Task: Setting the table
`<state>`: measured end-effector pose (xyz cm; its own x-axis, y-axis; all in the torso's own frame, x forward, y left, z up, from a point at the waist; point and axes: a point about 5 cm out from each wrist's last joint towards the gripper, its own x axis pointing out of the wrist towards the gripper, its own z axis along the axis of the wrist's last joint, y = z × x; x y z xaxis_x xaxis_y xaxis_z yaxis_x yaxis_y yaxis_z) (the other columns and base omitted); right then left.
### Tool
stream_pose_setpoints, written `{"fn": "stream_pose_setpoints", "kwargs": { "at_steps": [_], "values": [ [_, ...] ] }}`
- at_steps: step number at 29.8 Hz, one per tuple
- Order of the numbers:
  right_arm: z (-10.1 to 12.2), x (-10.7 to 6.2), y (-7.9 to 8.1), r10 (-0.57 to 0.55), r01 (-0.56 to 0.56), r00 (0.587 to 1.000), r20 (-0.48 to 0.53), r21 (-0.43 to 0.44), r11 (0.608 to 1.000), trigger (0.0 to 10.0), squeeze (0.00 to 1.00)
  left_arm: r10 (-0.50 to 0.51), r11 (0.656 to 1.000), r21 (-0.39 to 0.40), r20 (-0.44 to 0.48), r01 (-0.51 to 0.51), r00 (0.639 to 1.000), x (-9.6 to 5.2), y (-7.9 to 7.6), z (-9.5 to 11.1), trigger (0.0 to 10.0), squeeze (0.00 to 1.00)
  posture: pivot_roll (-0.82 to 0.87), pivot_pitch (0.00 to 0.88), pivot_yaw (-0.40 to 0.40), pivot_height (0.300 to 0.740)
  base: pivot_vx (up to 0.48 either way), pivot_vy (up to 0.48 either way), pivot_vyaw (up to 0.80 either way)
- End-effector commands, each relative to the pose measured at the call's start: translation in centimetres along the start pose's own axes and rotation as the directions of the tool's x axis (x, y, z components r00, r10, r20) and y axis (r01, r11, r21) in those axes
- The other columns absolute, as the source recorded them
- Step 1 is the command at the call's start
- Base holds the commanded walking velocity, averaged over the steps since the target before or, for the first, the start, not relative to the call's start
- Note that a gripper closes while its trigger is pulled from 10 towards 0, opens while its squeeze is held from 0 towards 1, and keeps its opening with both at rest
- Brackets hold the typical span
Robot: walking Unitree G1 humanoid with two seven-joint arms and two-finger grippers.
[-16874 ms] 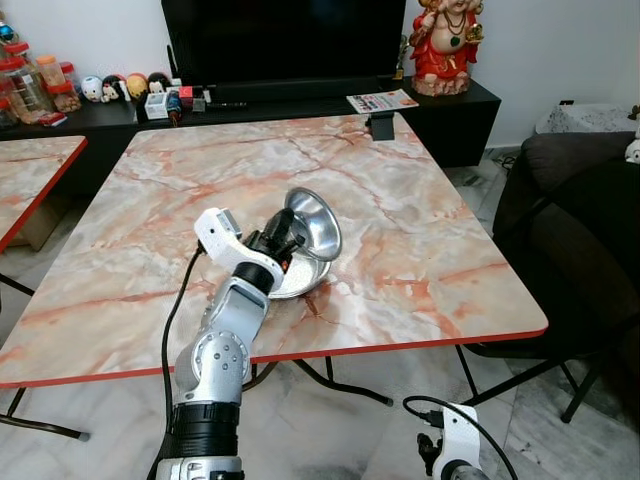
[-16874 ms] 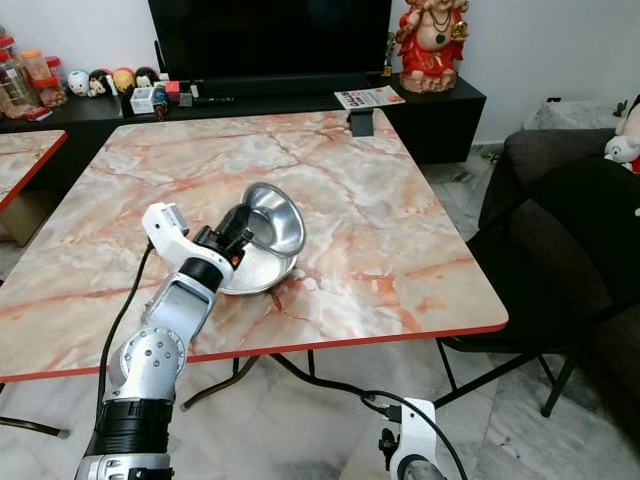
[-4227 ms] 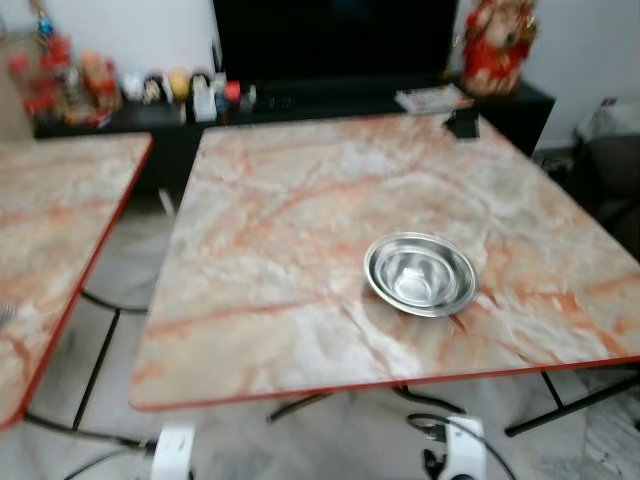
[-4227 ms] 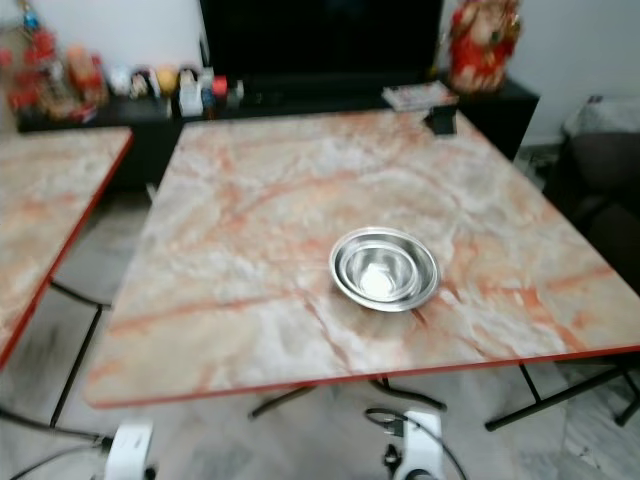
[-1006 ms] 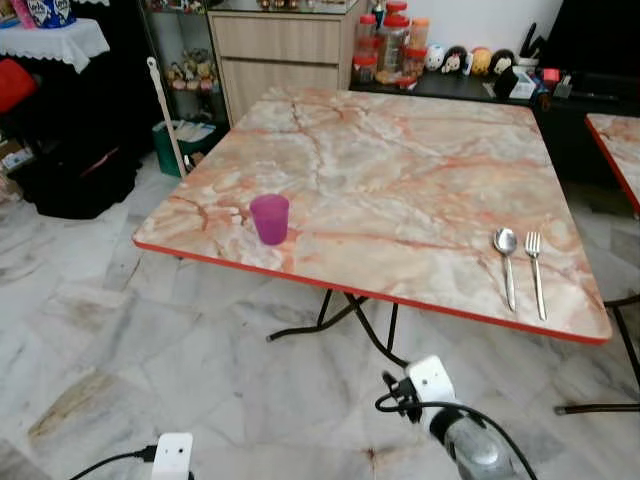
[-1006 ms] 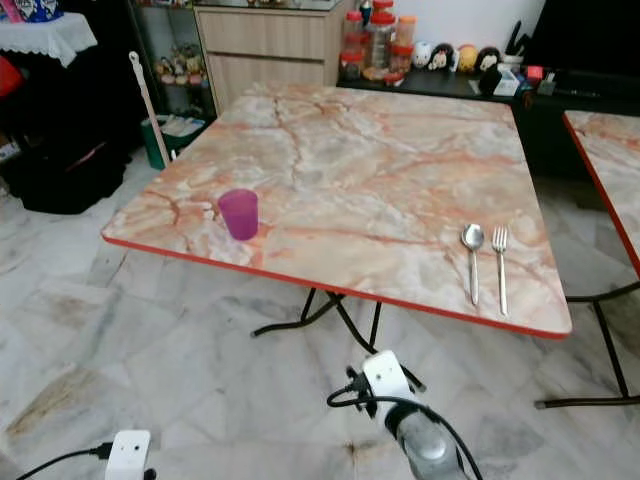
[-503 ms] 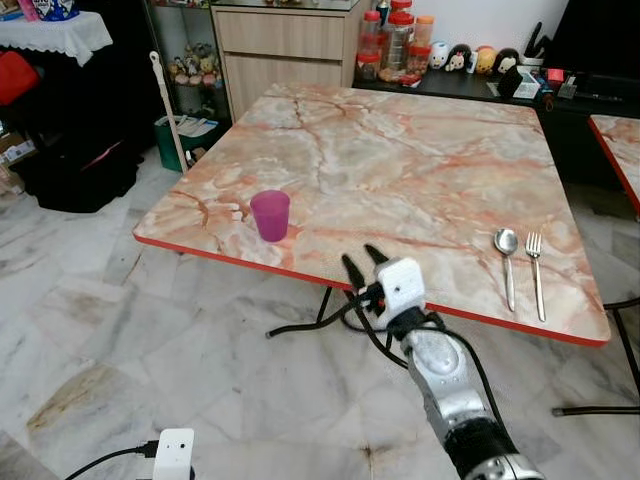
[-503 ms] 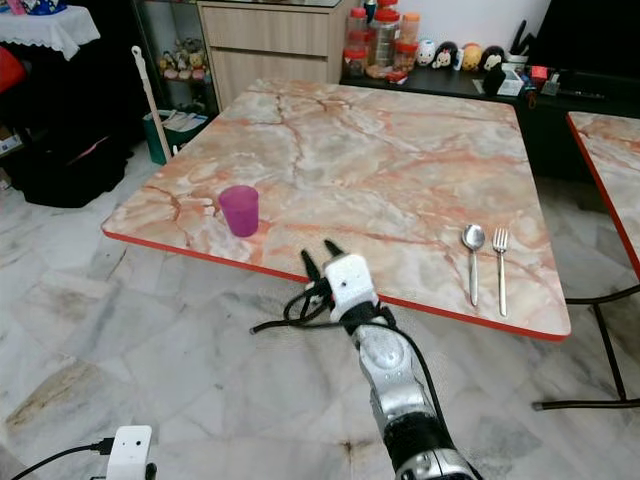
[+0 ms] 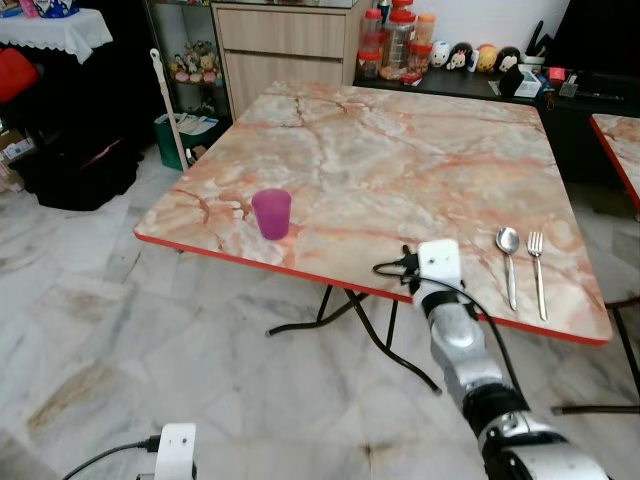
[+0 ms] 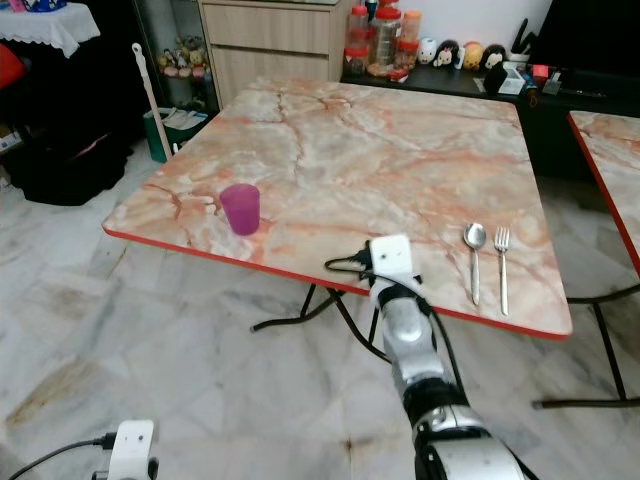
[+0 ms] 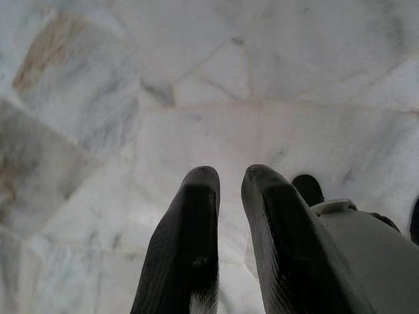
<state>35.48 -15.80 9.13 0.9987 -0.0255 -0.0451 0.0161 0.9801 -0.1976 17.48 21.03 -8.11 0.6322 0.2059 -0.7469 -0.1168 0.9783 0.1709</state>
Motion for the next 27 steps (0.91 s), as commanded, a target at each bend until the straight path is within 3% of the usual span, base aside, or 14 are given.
{"fn": "stream_pose_setpoints", "kwargs": {
  "at_steps": [1,12,16,27],
  "values": [
    [0.6,0.3,-0.5,-0.020,0.020,1.000,0.023,0.014,1.000,10.0,0.00,0.008,1.000,-0.008,-0.010,-0.008,1.000,0.0,0.0,-0.2,10.0,0.00,0.01,0.000,0.000,0.732,0.000,0.000,0.00],
    [1.5,0.5,1.2,0.016,-0.018,0.998,0.058,0.049,0.999,10.0,0.00,0.011,1.000,-0.012,-0.006,-0.011,1.000,0.0,0.0,-0.2,10.0,0.00,0.02,0.000,-0.004,0.732,0.000,0.000,-0.04],
    [1.6,0.5,1.4,0.027,-0.031,0.998,0.065,0.059,0.998,10.0,0.00,0.014,1.000,-0.009,-0.007,-0.014,1.000,-0.1,0.1,-0.3,10.0,0.00,0.02,0.000,-0.004,0.732,0.246,0.000,-0.79],
    [2.0,0.5,1.8,0.046,-0.054,0.993,0.107,0.070,0.996,10.0,0.00,0.022,1.000,-0.010,-0.011,-0.023,1.000,-0.1,0.3,-0.5,10.0,0.00,0.02,0.000,-0.008,0.732,0.302,0.000,0.00]
  ]
}}
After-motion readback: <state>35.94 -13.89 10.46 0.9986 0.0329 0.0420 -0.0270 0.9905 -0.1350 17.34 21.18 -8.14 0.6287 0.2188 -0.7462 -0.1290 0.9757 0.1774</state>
